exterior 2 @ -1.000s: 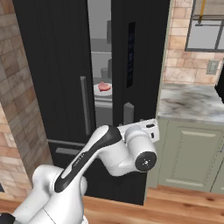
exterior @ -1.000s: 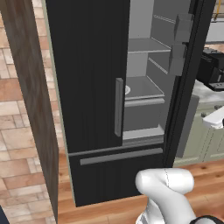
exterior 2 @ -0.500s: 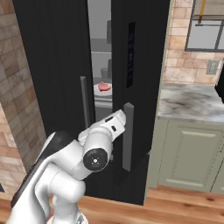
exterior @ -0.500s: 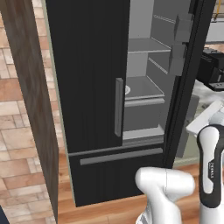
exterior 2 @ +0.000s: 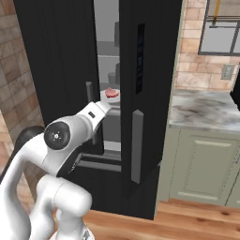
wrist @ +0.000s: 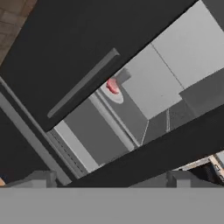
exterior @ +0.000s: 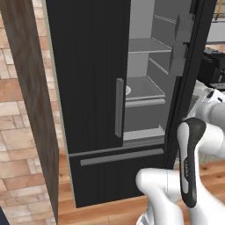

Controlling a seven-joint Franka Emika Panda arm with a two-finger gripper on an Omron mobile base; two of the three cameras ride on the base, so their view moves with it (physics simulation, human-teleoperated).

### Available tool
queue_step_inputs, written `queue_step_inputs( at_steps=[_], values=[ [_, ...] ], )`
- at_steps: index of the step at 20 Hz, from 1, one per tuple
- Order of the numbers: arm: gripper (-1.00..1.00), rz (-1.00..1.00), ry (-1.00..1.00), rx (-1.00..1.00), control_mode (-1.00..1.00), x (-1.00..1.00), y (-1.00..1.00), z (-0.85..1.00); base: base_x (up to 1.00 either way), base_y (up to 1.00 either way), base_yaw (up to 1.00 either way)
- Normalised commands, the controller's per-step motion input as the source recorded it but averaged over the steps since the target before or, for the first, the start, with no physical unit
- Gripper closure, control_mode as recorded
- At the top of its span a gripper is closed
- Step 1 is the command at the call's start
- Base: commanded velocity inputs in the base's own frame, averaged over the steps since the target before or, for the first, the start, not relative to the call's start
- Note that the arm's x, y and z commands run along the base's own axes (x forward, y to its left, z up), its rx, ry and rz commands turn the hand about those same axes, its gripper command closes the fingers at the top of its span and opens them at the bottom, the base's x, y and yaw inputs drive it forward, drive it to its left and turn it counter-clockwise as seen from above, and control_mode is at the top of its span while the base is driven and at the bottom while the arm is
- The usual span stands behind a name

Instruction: Retrieve the steak from the fridge and place it on the saucepan with marinade on the stove.

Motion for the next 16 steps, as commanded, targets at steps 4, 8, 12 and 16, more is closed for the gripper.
queue_step_inputs(
  at_steps=[4,8,12,16],
  values=[
    [-1.00,-0.10,0.16,-0.32,-1.00,0.06,0.10,-0.26,0.00,0.00,0.00],
    [-1.00,-0.08,0.05,-0.29,-1.00,0.09,0.00,-0.50,0.00,0.00,0.00],
    [-1.00,-0.07,0.01,-0.23,-1.00,0.22,0.00,-0.46,0.00,0.00,0.00],
    [-1.00,-0.05,0.00,-0.10,-1.00,0.30,0.03,-0.15,0.00,0.00,0.00]
  ],
)
